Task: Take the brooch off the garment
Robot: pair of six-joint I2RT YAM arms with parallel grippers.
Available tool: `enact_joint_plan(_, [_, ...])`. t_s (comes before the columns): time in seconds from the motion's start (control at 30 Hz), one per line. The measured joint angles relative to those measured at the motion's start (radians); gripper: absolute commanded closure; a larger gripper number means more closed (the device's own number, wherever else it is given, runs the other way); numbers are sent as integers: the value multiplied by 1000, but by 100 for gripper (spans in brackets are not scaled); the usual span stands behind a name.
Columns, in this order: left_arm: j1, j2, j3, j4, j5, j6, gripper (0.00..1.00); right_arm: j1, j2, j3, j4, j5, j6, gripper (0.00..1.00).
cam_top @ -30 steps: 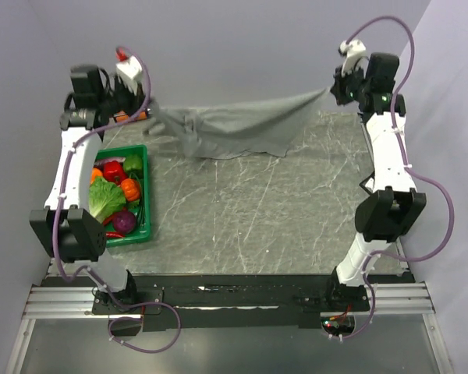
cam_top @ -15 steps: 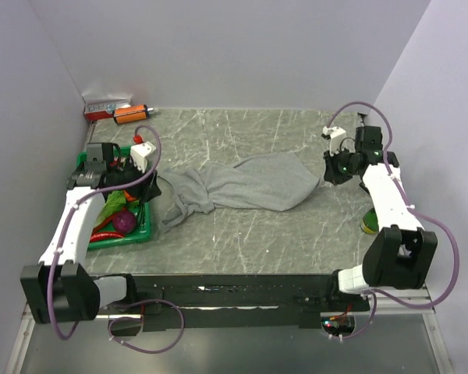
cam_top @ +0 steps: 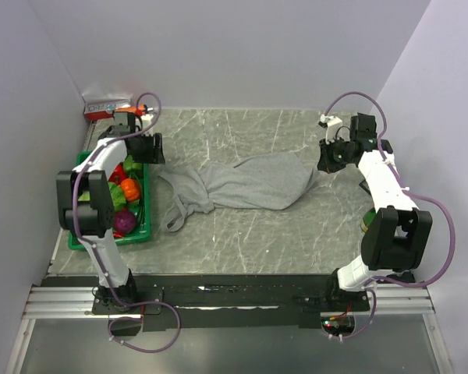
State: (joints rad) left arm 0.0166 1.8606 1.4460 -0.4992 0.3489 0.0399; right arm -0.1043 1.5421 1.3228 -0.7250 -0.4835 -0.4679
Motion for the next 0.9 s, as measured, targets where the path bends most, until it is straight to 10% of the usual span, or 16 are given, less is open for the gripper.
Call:
enact_joint_plan(0.53, [-102,246,179,-66,-263,7,47,0,11,18,2,-15,25,100])
enact_joint_plan(0.9, [-109,278,203,-151,-273,16,73,0,12,18,7,-11,33,100])
